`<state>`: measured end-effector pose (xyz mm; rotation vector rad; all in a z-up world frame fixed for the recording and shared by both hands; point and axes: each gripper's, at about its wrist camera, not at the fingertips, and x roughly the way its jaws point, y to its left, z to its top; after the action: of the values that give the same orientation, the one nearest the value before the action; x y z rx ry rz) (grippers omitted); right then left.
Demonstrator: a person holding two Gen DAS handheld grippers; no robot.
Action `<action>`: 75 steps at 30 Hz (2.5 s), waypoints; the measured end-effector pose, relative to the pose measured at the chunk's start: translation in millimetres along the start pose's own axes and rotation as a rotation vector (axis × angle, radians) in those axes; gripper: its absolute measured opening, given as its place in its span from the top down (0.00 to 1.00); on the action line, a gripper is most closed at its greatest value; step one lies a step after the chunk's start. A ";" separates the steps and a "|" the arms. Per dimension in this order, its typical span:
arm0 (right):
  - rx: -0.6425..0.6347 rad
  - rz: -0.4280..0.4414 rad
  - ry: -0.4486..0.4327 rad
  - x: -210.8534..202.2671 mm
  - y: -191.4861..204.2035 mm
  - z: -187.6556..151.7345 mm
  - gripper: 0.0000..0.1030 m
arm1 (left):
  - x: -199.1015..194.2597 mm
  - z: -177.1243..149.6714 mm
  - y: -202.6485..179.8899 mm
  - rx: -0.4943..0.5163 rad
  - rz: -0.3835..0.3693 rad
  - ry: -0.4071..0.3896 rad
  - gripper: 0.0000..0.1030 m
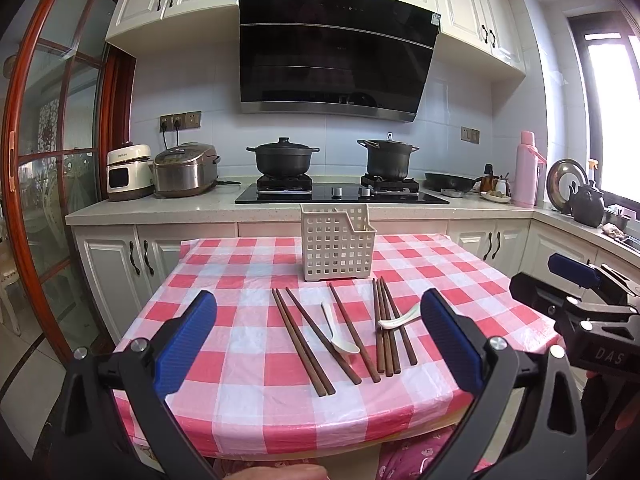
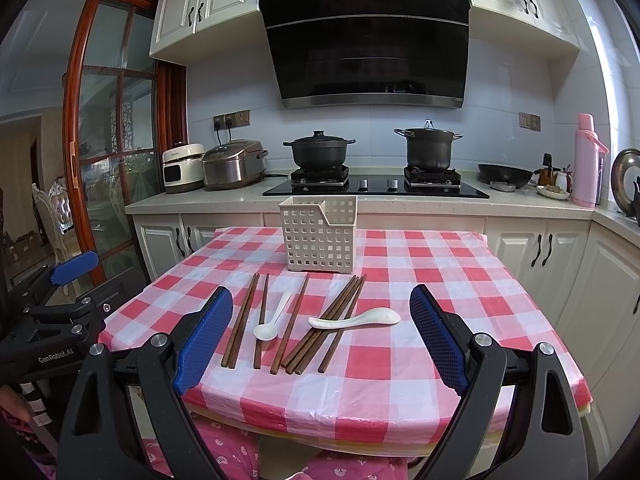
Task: Organize utensils
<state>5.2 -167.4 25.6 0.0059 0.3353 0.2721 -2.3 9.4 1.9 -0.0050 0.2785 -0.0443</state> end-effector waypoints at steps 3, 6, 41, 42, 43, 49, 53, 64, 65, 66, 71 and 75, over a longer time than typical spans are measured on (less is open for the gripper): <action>0.002 0.002 0.000 0.0 0.4 -0.5 0.18 | -1.2 1.1 0.1 -0.001 0.001 -0.002 0.04; 0.003 0.005 0.002 1.9 0.9 -1.9 0.18 | -0.8 2.2 0.2 -0.001 0.002 -0.002 0.04; 0.012 0.012 0.008 3.9 1.8 -3.4 0.18 | -1.1 1.6 0.6 -0.003 0.000 -0.005 0.04; 0.012 0.012 0.008 4.0 2.1 -3.6 0.18 | -1.1 1.6 0.6 -0.004 0.001 -0.005 0.04; 0.012 0.012 0.008 4.1 2.2 -3.8 0.18 | -1.0 1.8 0.4 -0.003 0.001 -0.005 0.04; 0.012 0.012 0.009 4.2 2.3 -3.7 0.18 | -1.1 1.7 0.5 -0.003 0.002 -0.006 0.04; 0.014 0.011 0.009 4.1 2.5 -4.0 0.18 | -1.9 1.7 -0.1 -0.003 0.002 -0.006 0.04; 0.014 0.012 0.009 4.0 1.8 -3.3 0.18 | -2.2 1.3 -0.3 -0.004 -0.001 -0.005 0.04; 0.014 0.012 0.008 4.2 2.3 -3.7 0.18 | -2.0 1.3 0.0 -0.006 -0.001 -0.006 0.04; 0.015 0.013 0.009 4.5 2.2 -3.7 0.18 | -2.0 1.3 -0.1 -0.007 -0.001 -0.005 0.04; 0.031 0.015 0.035 10.6 1.0 -9.0 0.18 | 6.0 -3.6 1.0 -0.017 -0.008 0.019 0.04; 0.049 0.016 0.065 22.8 -0.3 -15.5 0.18 | 13.1 -6.7 3.8 -0.018 -0.009 0.032 0.04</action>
<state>20.9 -162.2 3.5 0.0483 0.4066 0.2805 8.6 12.6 -8.2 -0.0235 0.3105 -0.0503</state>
